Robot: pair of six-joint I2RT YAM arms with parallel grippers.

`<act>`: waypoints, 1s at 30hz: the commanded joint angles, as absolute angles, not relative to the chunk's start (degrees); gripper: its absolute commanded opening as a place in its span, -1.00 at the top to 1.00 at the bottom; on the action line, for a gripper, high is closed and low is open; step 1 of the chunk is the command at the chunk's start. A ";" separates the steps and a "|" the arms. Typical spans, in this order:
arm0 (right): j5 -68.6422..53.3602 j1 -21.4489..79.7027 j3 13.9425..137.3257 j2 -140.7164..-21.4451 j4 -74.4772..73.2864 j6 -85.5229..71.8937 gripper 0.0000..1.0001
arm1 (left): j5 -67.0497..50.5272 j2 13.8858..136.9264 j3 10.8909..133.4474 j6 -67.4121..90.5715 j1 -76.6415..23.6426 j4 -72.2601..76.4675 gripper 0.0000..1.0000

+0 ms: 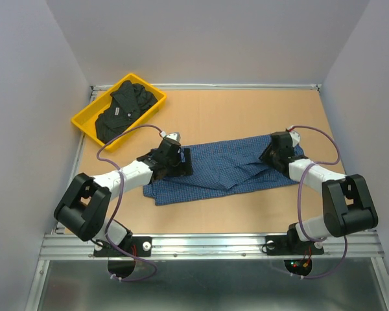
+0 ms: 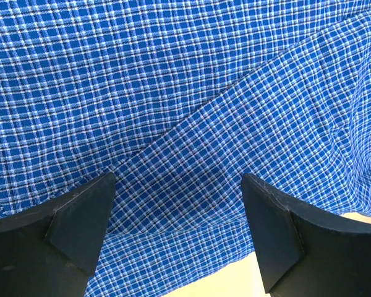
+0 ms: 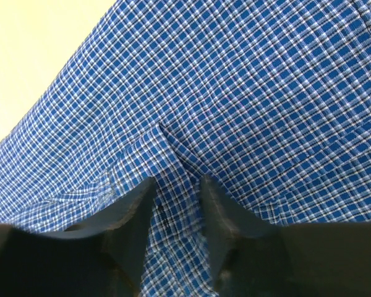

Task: Fold and stack the long sleeve shirts
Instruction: Fold the shirt

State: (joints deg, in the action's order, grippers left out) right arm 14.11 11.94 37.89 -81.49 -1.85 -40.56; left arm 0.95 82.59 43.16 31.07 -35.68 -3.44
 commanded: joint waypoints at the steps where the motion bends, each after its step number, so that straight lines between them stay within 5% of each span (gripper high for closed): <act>1: 14.49 11.51 40.08 -81.21 -0.53 -41.13 0.27 | 2.46 82.97 42.19 31.99 -36.04 -2.02 -0.89; 8: 18.54 11.51 42.53 -79.81 -0.44 -37.89 0.99 | 2.37 84.20 41.05 32.17 -36.12 -2.29 -0.89; 20: 24.08 11.51 47.37 -82.52 3.51 -31.82 0.98 | 3.51 83.67 40.52 31.99 -36.12 -3.34 -0.88; 23: 24.26 11.51 47.63 -83.93 4.13 -31.12 0.84 | 3.34 83.67 40.52 31.90 -36.12 -3.34 -0.89; 30: 18.12 11.51 47.20 -80.52 4.04 -27.78 -0.25 | 2.81 82.09 42.18 32.34 -36.56 -4.13 -0.89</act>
